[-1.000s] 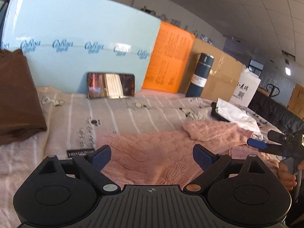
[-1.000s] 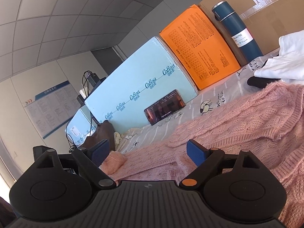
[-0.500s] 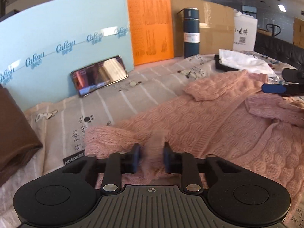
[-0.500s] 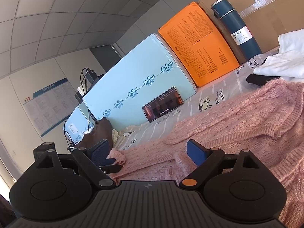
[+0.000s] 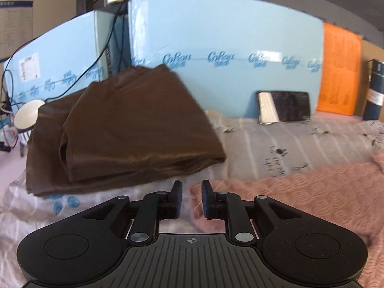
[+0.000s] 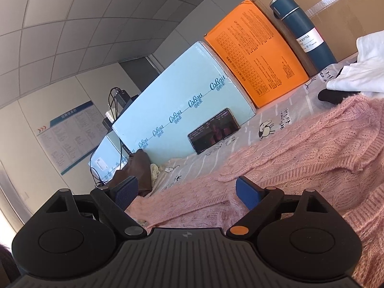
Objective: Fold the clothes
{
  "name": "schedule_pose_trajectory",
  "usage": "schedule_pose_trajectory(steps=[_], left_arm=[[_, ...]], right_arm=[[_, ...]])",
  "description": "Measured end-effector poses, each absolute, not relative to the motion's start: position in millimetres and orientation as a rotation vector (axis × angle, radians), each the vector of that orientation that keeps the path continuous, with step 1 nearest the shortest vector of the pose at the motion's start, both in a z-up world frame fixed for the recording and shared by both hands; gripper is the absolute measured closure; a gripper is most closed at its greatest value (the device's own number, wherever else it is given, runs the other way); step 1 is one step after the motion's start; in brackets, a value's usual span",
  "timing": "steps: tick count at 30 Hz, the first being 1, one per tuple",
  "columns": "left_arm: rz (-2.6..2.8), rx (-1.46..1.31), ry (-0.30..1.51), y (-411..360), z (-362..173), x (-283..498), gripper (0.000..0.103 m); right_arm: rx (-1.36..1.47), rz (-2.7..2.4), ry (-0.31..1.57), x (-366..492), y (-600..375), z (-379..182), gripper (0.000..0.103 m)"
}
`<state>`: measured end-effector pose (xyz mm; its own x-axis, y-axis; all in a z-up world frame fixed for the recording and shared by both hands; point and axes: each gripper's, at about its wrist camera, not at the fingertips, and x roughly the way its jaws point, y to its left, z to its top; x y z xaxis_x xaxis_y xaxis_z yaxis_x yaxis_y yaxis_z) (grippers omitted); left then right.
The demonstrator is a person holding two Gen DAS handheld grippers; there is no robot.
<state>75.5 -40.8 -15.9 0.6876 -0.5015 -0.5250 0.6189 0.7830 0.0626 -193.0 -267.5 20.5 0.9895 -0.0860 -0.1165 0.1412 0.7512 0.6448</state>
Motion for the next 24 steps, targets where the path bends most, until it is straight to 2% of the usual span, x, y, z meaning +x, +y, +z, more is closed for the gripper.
schedule_pose_trajectory(steps=[2, 6, 8, 12, 14, 16, 17, 19, 20, 21, 24], left_arm=[[-0.592, 0.252, 0.526, -38.8, -18.6, 77.3, 0.039], [-0.651, 0.178, 0.421, -21.5, -3.5, 52.4, 0.023], [-0.713, 0.135, 0.375, -14.0, 3.3, 34.9, 0.013], [-0.851, 0.067, 0.353, -13.5, 2.9, 9.2, 0.012], [-0.901, 0.051, 0.361, -17.9, -1.1, 3.0, 0.012], [-0.937, 0.046, 0.372, -23.2, -5.6, -0.9, 0.012], [-0.942, 0.052, 0.377, -25.1, -7.7, -2.4, 0.012], [-0.946, 0.046, 0.381, -24.7, -9.5, -3.2, 0.012], [-0.947, 0.039, 0.381, -23.4, -9.8, -3.2, 0.012], [-0.947, 0.031, 0.382, -22.2, -10.2, -3.1, 0.012], [-0.942, 0.015, 0.393, -20.5, -11.5, -0.2, 0.012]], right_arm=[[0.726, -0.122, 0.063, -197.1, -269.4, 24.1, 0.015], [0.751, -0.149, 0.031, -213.9, -276.8, 41.1, 0.015], [0.713, -0.231, 0.114, -216.4, -278.1, 50.9, 0.015], [0.622, -0.339, 0.349, -206.0, -272.9, 53.2, 0.019], [0.610, -0.340, 0.416, -197.9, -271.1, 46.3, 0.026], [0.606, -0.347, 0.472, -187.8, -271.5, 38.0, 0.038], [0.604, -0.354, 0.497, -182.5, -272.5, 33.9, 0.048], [0.592, -0.369, 0.519, -175.6, -275.0, 26.3, 0.077], [0.589, -0.370, 0.517, -173.7, -276.3, 23.2, 0.084], [0.604, -0.360, 0.501, -174.3, -278.5, 22.2, 0.095], [0.643, -0.272, 0.404, -181.0, -279.5, 27.6, 0.096]])
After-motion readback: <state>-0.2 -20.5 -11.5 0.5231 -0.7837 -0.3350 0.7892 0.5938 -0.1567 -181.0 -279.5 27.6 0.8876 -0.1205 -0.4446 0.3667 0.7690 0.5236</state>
